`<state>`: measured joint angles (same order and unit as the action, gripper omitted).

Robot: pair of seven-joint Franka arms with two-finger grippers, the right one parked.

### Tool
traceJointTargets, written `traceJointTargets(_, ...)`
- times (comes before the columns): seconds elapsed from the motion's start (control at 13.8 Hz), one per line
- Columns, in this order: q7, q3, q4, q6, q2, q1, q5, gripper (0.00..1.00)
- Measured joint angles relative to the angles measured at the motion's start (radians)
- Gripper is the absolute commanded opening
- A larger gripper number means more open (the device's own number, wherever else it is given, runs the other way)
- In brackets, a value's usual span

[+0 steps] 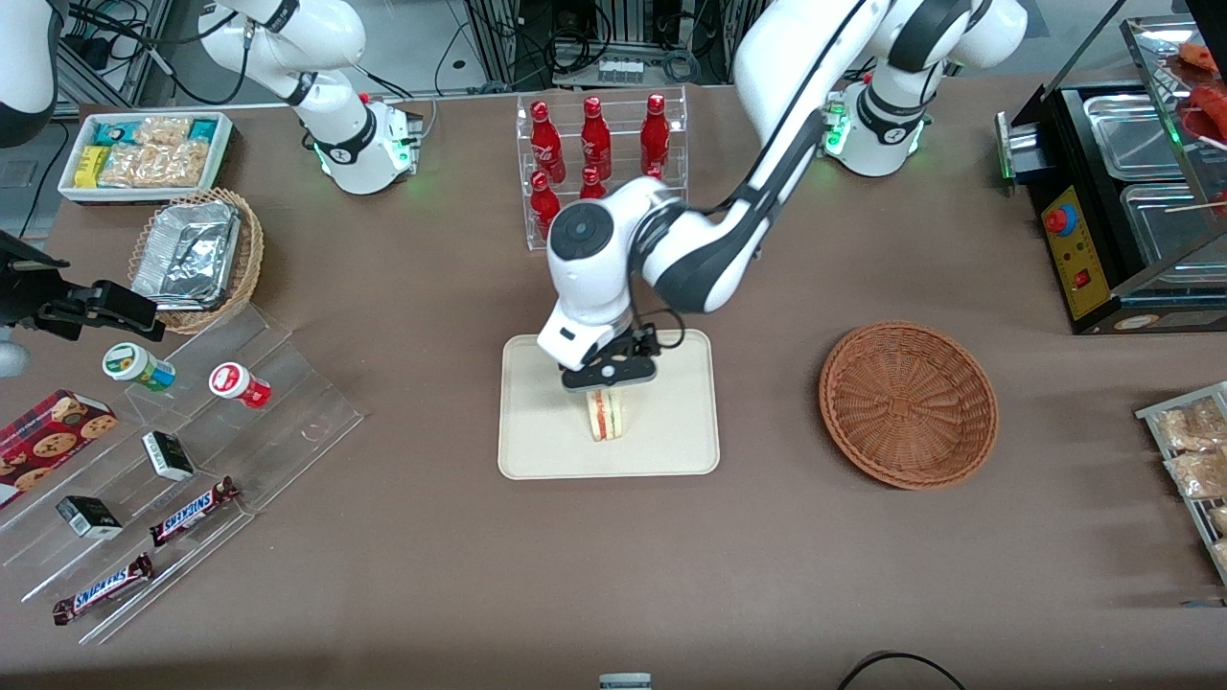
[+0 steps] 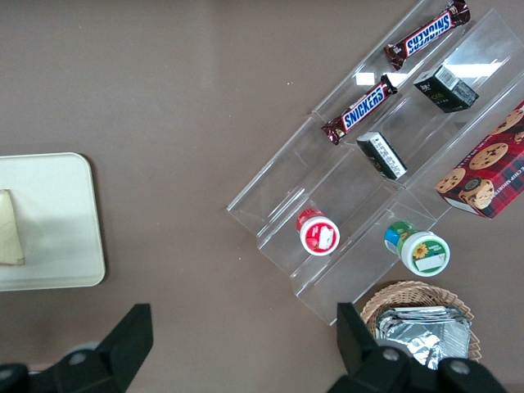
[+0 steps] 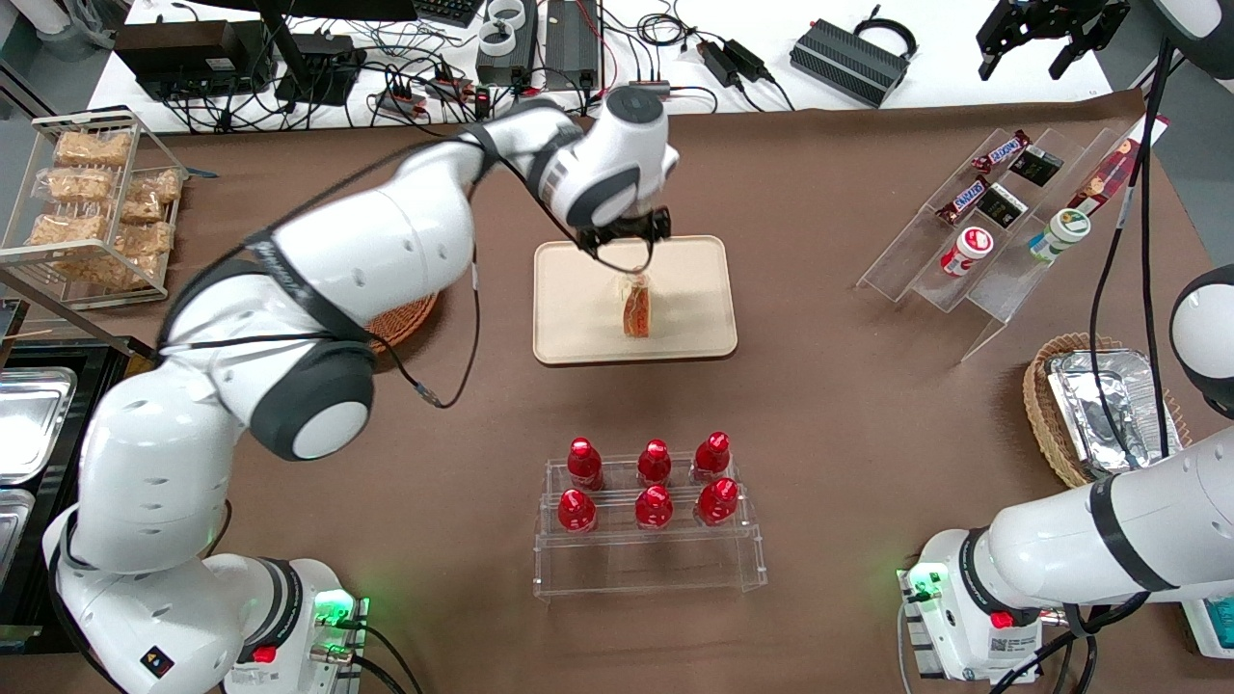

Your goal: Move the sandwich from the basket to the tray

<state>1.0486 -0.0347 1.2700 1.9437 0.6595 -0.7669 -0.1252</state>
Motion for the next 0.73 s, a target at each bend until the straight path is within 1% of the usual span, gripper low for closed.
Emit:
traceJointTargets(0.22, 0.007, 0.004, 0.008, -0.168, -0.145, 0.076, 0.003, 0.99)
traceJointTargets(0.36, -0.015, 0.005, 0.039, -0.225, -0.225, 0.129, 0.004, 0.99)
traceJointTargets(0.73, -0.245, 0.008, 0.162, -0.333, -0.405, 0.277, 0.022, 0.99)
